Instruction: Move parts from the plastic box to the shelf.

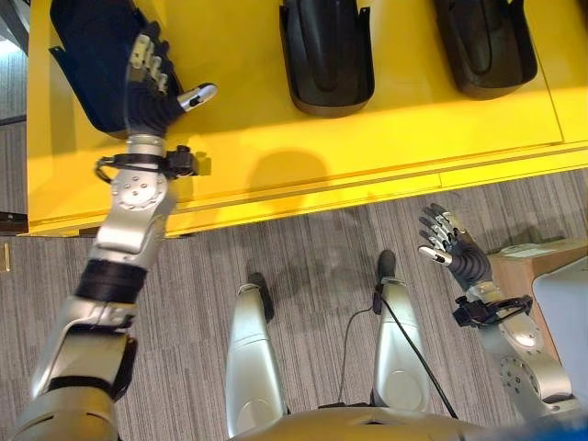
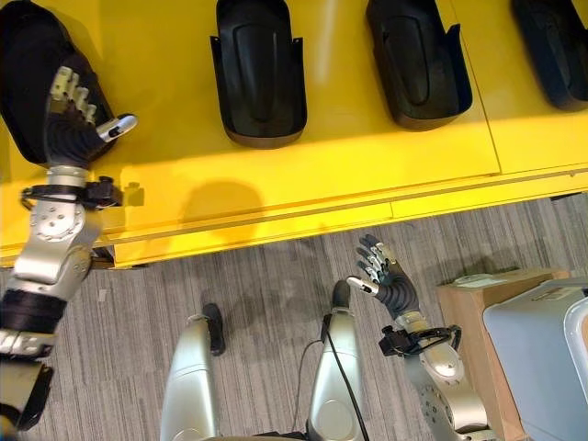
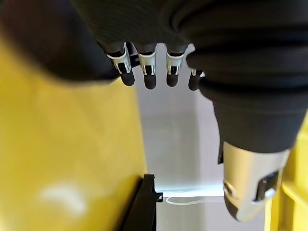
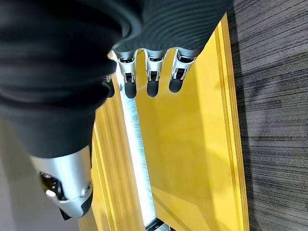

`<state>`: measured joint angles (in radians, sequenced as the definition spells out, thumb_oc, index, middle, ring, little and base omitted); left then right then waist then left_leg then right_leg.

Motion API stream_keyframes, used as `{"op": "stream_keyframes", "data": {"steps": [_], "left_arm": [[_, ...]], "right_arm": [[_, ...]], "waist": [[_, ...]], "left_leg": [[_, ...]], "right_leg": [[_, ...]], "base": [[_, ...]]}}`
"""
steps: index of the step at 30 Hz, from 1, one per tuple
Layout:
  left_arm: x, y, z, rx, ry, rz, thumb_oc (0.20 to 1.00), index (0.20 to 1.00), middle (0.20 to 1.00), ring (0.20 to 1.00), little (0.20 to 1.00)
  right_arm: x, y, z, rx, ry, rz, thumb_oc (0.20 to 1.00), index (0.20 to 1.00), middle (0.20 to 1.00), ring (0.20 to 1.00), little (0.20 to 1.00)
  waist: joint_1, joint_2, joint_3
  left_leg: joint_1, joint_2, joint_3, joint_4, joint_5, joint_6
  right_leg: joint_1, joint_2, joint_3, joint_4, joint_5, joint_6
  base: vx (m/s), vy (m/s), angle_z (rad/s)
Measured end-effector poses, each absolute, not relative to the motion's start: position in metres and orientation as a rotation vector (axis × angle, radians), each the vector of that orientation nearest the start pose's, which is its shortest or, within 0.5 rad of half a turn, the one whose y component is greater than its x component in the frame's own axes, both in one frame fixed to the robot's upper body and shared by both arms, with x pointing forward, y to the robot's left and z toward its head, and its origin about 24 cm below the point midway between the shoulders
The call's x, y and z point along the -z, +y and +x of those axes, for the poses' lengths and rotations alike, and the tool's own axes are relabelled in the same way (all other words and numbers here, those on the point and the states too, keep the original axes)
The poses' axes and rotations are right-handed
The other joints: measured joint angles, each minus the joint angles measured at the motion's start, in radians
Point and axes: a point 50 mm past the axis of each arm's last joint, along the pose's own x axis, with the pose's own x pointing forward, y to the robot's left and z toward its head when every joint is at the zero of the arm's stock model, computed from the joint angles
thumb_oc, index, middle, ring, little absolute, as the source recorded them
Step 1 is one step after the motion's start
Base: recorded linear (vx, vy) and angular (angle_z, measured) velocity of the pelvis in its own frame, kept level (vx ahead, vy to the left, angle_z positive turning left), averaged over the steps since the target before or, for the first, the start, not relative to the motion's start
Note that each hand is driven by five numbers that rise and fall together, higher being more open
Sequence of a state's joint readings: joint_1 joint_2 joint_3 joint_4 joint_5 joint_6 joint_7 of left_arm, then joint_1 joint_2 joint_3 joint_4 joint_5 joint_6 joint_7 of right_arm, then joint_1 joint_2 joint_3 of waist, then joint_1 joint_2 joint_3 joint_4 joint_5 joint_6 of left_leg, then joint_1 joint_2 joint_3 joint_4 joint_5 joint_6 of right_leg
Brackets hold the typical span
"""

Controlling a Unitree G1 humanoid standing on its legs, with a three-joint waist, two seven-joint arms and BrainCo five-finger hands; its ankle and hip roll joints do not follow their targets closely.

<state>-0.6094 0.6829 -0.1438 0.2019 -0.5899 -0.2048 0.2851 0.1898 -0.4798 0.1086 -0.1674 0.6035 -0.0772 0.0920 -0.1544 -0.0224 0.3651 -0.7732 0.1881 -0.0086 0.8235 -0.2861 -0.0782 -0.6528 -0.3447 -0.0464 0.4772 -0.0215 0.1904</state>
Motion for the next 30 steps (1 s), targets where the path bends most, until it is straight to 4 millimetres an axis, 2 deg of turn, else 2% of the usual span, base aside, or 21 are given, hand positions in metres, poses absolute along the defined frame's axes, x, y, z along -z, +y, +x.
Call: {"op": "stream_keyframes", "data": {"steps": [7, 12, 16, 24, 30], "left_arm": [[-0.235, 0.222, 0.349, -0.116, -0.546, -0.15, 1.0, 1.0, 1.0, 1.0, 1.0], [-0.234, 0.225, 0.357, -0.201, -0.514, -0.272, 1.0, 1.0, 1.0, 1.0, 1.0], [-0.245, 0.232, 0.354, -0.264, -0.567, -0.322, 1.0, 1.0, 1.0, 1.0, 1.0], [-0.249, 0.236, 0.352, -0.313, -0.595, -0.327, 1.0, 1.0, 1.0, 1.0, 1.0], [-0.264, 0.241, 0.348, -0.334, -0.659, -0.281, 1.0, 1.0, 1.0, 1.0, 1.0]], "right_arm": [[-0.055, -0.199, 0.219, -0.201, 0.014, 0.153, 1.0, 1.0, 1.0, 1.0, 1.0], [-0.05, -0.199, 0.221, -0.174, 0.033, 0.155, 1.0, 1.0, 1.0, 1.0, 1.0], [-0.05, -0.198, 0.221, -0.169, 0.035, 0.157, 1.0, 1.0, 1.0, 1.0, 1.0], [-0.049, -0.195, 0.221, -0.172, 0.04, 0.161, 1.0, 1.0, 1.0, 1.0, 1.0], [-0.052, -0.194, 0.224, -0.178, 0.025, 0.165, 1.0, 1.0, 1.0, 1.0, 1.0]], "waist": [[-0.025, -0.018, 0.009], [-0.028, -0.025, 0.012], [-0.027, -0.036, 0.018], [-0.023, -0.046, 0.024], [-0.024, -0.054, 0.029]], "left_leg": [[0.005, 0.004, 0.002, 0.006, -0.002, 0.001], [0.004, 0.01, 0.001, 0.009, -0.009, 0.002], [0.004, 0.016, 0.002, 0.009, -0.006, -0.004], [0.004, 0.018, 0.001, 0.009, -0.007, -0.004], [0.002, 0.019, 0.001, 0.006, -0.01, 0.001]], "right_leg": [[0.001, 0.003, 0.005, 0.004, 0.0, 0.0], [0.0, 0.011, 0.008, -0.006, -0.001, -0.003], [-0.003, 0.015, 0.007, 0.003, -0.001, -0.001], [-0.003, 0.017, 0.007, 0.006, -0.007, -0.003], [-0.005, 0.017, 0.006, 0.0, -0.008, -0.003]], "base": [[0.01, 0.004, -0.02], [0.01, 0.004, -0.03], [0.0, 0.0, 0.0], [0.0, 0.0, 0.0], [0.0, 0.0, 0.0]]}}
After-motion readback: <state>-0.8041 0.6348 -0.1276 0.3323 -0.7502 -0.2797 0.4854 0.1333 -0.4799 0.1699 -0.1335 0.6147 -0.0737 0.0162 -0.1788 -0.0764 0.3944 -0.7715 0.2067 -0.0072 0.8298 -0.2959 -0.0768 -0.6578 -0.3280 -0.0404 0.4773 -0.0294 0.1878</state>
